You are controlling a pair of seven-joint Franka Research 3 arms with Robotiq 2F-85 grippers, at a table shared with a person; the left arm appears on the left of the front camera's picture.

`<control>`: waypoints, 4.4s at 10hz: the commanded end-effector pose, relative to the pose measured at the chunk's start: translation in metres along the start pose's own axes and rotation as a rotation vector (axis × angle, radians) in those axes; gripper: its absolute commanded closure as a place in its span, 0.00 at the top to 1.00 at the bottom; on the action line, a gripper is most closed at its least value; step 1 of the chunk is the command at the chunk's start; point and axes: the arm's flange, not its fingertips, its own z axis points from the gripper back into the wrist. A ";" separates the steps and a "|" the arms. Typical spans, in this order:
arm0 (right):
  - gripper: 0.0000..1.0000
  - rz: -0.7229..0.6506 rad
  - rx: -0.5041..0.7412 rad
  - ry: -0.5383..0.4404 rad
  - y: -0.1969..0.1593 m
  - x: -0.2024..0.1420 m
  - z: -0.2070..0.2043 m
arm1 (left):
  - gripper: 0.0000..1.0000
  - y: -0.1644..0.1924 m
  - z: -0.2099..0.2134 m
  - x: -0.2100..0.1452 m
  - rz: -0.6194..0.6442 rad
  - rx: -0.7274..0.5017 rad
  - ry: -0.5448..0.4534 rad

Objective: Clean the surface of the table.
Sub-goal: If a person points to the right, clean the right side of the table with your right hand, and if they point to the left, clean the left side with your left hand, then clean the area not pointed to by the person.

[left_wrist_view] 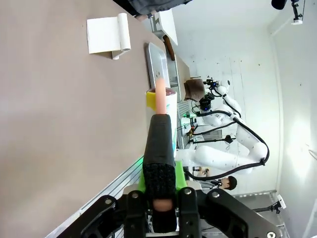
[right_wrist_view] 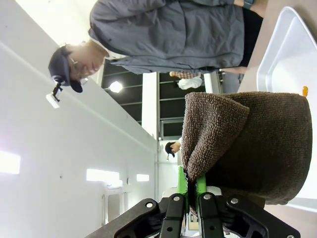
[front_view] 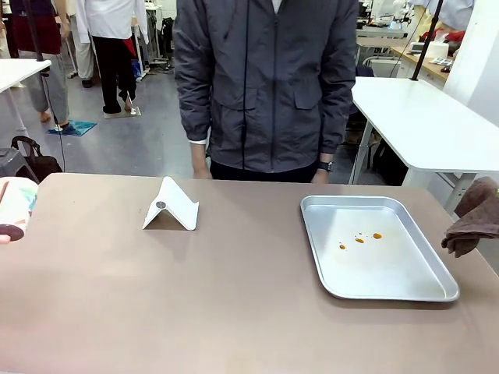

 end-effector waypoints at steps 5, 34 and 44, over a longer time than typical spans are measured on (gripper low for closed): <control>0.00 -0.018 0.001 0.005 0.007 -0.002 -0.001 | 0.22 -0.021 -0.003 -0.005 -0.051 0.011 0.005; 0.07 0.454 -0.897 0.181 -0.024 0.083 -0.190 | 0.22 -0.021 -0.003 -0.005 -0.051 0.011 0.005; 0.07 0.480 -0.938 0.426 -0.084 0.032 -0.261 | 0.22 -0.021 -0.003 -0.005 -0.051 0.011 0.005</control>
